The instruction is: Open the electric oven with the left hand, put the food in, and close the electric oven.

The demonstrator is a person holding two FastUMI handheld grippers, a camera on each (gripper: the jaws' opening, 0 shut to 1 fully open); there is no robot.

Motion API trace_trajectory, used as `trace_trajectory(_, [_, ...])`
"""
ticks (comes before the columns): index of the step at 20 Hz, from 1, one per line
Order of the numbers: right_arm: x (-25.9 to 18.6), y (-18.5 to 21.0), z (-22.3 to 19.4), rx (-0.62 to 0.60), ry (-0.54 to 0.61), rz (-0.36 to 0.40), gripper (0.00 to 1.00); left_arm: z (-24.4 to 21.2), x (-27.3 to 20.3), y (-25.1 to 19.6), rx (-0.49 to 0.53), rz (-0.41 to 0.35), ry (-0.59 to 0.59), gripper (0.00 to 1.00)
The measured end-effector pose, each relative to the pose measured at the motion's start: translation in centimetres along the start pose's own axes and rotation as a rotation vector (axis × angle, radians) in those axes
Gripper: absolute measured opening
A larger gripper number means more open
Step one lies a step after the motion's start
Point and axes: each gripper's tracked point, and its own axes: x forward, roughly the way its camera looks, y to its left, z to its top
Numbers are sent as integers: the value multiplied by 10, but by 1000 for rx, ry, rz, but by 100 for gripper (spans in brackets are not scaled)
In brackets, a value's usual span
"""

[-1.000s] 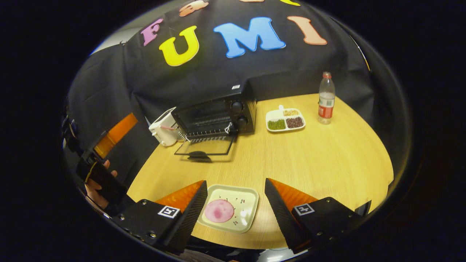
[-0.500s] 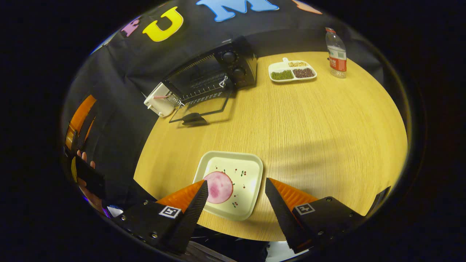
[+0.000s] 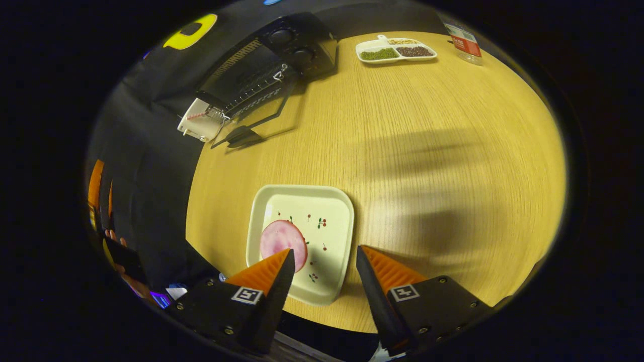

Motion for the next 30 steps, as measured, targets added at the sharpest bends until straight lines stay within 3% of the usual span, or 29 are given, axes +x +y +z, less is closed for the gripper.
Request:
trace_trajectory(1, [1, -6, 1, 9, 7, -23, 47, 2, 1, 2, -4, 6, -4, 99])
trace_trajectory(2, [2, -8, 1, 25, 18, -31, 39, 1, 0, 3, -6, 10, -6, 98])
trace_trajectory(3, [2, -9, 0, 36, 31, -33, 19, 3, 0, 3, -9, 10, -6, 98])
trace_trajectory(4, [5, -14, -1, 43, 39, -44, 16, 3, -1, 3, -15, 9, -6, 98])
trace_trajectory(5, [-11, -15, 0, 73, 44, -39, 7, 5, -1, 3, -20, 7, -6, 100])
trace_trajectory(6, [3, -13, 1, 79, 52, -40, 2, 4, -2, 4, -22, 6, -7, 100])
trace_trajectory(10, [4, -11, 1, 71, 55, 5, 0, 7, -2, 4, -30, 2, -11, 100])
trace_trajectory(14, [7, -7, -2, 118, 71, 99, 0, 11, -4, 9, -36, 6, -14, 100])
trace_trajectory(22, [-15, -19, 10, 236, -29, 273, 0, 16, 2, 17, -58, 5, -21, 100])
trace_trajectory(30, [-29, -28, 20, 371, -188, 308, 0, 15, 14, 32, -65, 0, -27, 100])
